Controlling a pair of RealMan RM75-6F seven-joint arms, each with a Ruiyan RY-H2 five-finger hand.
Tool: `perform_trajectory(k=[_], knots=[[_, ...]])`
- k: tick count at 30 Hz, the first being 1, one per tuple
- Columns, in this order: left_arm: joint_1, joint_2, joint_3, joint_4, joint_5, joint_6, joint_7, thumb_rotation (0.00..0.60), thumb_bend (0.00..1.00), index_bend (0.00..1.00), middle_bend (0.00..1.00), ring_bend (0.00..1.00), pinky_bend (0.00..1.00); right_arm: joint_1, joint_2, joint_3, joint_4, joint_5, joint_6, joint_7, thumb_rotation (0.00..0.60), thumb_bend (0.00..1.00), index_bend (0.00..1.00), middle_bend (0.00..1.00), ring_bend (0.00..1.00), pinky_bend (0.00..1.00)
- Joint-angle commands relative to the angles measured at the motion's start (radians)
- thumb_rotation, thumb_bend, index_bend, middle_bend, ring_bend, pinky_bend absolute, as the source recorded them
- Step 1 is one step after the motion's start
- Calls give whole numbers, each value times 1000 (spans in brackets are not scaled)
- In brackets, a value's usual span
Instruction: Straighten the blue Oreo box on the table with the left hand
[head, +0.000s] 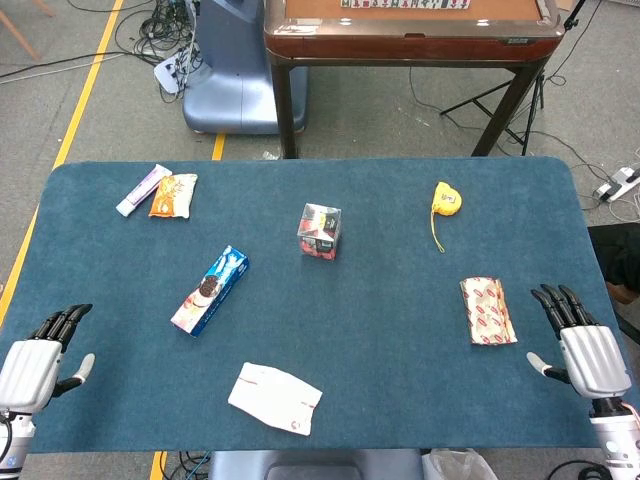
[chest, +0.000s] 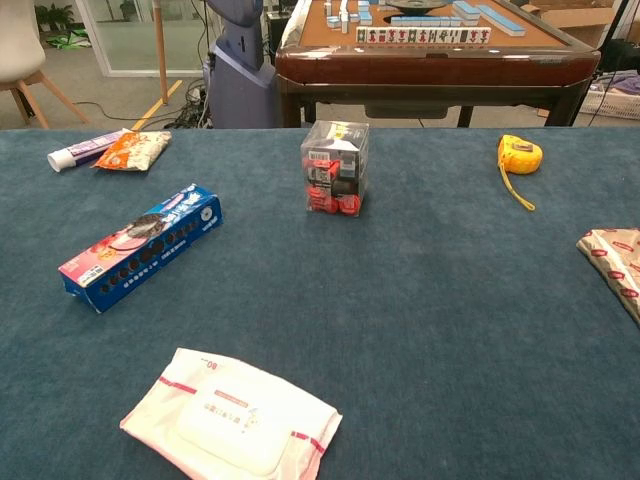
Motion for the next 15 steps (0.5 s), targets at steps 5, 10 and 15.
perform_trajectory(k=[5,10,15], knots=[[3,-2,-1,5,-1,6,-9,600,341,140,175,188,437,0,4,-5,-6,-10,4,-1,600,151,132,94,25,372],[-16,-3,-14,-4,-3,-10,-30,600,331,145,175,188,438,5,14,4,-7,4,-1,11,600,150,140,100,24,342],[-49,-3,-34,-29,-19,-52,-80,600,155,161,175,188,422,0,15,3,-6,6,6,14,600,150,155,105,24,335]])
